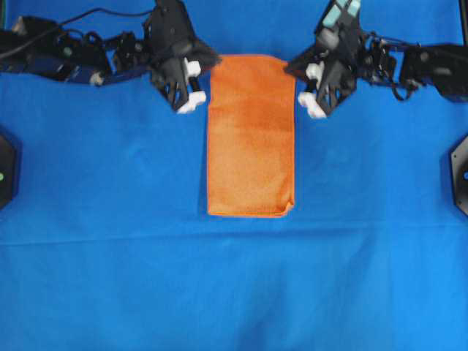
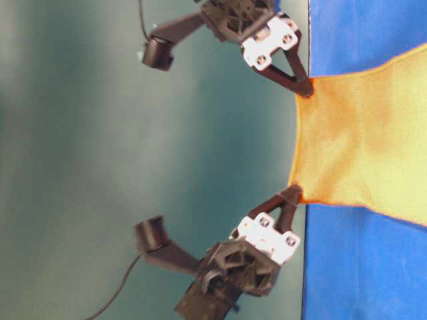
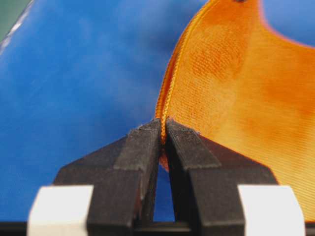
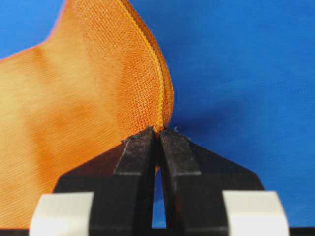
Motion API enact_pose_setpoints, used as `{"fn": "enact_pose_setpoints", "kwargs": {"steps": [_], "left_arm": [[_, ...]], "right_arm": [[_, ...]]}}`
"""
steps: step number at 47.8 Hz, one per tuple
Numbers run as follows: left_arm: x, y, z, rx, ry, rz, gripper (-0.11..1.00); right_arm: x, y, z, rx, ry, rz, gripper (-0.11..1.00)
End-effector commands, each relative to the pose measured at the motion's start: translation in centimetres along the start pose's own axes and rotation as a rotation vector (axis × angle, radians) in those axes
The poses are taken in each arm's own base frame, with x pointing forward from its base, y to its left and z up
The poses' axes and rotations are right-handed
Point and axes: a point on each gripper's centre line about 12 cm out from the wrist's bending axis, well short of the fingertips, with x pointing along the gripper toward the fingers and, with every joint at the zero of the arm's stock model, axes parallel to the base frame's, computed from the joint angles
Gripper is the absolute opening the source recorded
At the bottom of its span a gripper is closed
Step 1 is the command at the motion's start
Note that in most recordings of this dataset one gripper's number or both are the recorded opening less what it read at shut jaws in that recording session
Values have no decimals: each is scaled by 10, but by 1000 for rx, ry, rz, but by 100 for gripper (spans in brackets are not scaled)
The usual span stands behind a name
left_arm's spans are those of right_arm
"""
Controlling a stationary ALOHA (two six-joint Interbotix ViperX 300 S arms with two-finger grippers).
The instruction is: Fold the orange towel.
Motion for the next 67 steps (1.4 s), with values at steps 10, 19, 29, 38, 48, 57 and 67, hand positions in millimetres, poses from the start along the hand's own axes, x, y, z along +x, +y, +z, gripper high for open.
{"fn": "enact_pose_setpoints", "kwargs": {"steps": [10, 19, 29, 38, 48, 57, 67], "left_arm": [[-27, -52, 6, 49, -28, -118, 3], [-37, -98, -3, 108, -15, -227, 3], [-48, -134, -14, 78, 16, -313, 3], [-58, -159, -23, 61, 45, -375, 3], [-63, -183, -31, 91, 62, -429, 3], [-54, -183, -43, 96, 95, -422, 3], [-45, -184, -50, 97, 113, -414, 3]], "right_arm": [[-19, 48, -1, -29, -10, 106, 2], [-24, 84, -16, -54, 37, 184, 2], [-33, 117, -35, -66, 97, 253, 2], [-41, 142, -47, -69, 126, 312, 2], [-37, 150, -57, -61, 159, 320, 2], [-25, 152, -64, -64, 185, 311, 2], [-17, 152, -70, -48, 204, 299, 2]]}}
